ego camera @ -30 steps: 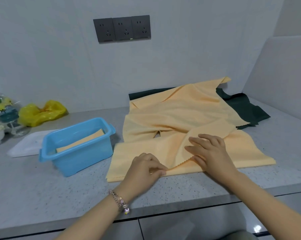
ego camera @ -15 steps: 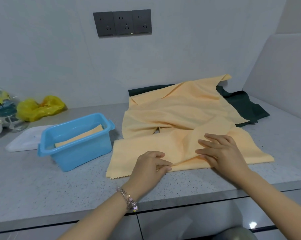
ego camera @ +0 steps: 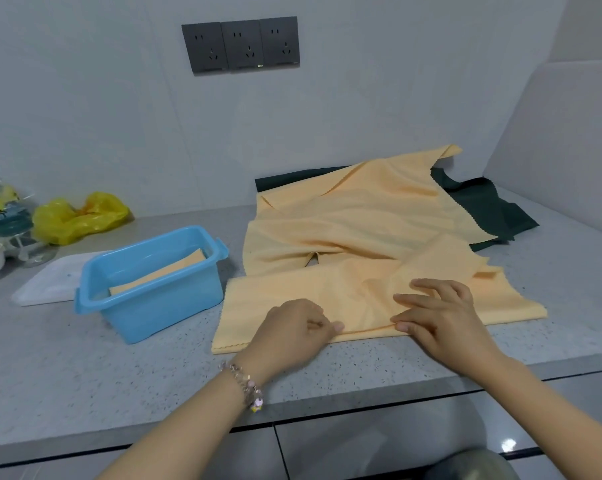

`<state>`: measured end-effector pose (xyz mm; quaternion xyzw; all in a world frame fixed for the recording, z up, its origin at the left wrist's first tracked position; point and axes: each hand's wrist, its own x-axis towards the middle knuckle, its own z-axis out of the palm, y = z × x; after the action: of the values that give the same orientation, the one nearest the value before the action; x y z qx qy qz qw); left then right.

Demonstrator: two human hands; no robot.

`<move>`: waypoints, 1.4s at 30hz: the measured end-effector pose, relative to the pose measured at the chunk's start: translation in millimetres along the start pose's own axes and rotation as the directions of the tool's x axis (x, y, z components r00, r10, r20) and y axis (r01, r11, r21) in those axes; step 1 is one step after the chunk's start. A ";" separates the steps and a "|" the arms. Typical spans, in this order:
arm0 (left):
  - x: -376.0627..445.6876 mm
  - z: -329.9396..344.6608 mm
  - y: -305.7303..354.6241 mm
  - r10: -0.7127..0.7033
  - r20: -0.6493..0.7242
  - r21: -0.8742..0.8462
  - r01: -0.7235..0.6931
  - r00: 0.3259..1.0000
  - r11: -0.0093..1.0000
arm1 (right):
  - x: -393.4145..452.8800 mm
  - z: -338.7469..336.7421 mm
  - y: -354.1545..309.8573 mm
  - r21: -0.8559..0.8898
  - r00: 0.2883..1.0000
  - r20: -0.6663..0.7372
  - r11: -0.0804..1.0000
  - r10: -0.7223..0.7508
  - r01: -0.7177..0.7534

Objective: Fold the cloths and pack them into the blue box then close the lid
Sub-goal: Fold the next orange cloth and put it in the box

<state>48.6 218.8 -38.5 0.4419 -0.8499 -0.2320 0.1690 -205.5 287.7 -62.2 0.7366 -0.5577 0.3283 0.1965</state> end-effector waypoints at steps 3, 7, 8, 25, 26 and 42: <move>24.8 -5.1 14.3 0.036 -0.119 0.156 -0.017 0.992 0.988 | -0.1 0.2 -1.1 -0.020 1.000 0.012 1.000 0.009 -0.009; 52.0 15.2 20.3 0.075 -0.053 0.266 -0.058 0.996 0.962 | -0.7 -2.4 -3.9 -0.043 1.000 0.029 0.999 -0.008 0.009; 54.1 22.4 17.6 0.028 0.020 0.292 -0.033 0.999 0.956 | -0.5 -2.6 -5.7 -0.044 0.999 0.032 0.999 -0.017 0.019; 56.4 40.1 1.4 -0.073 0.183 0.473 -0.022 0.980 0.881 | 38.7 -16.5 -7.6 -0.187 0.923 0.348 0.977 0.163 -0.102; 55.6 40.3 1.7 -0.074 0.182 0.472 -0.021 0.981 0.881 | 44.7 -13.5 -4.7 -0.210 0.891 0.424 0.975 0.160 -0.076; 58.9 34.9 6.3 -0.083 0.183 0.436 -0.005 0.980 0.900 | 29.4 5.6 12.5 -0.357 0.732 0.537 0.899 0.419 -0.253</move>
<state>-5.4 181.6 -59.4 0.4603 -0.8836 -0.0828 -0.0231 -211.1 260.0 -46.5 0.6554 -0.7535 0.0312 0.0408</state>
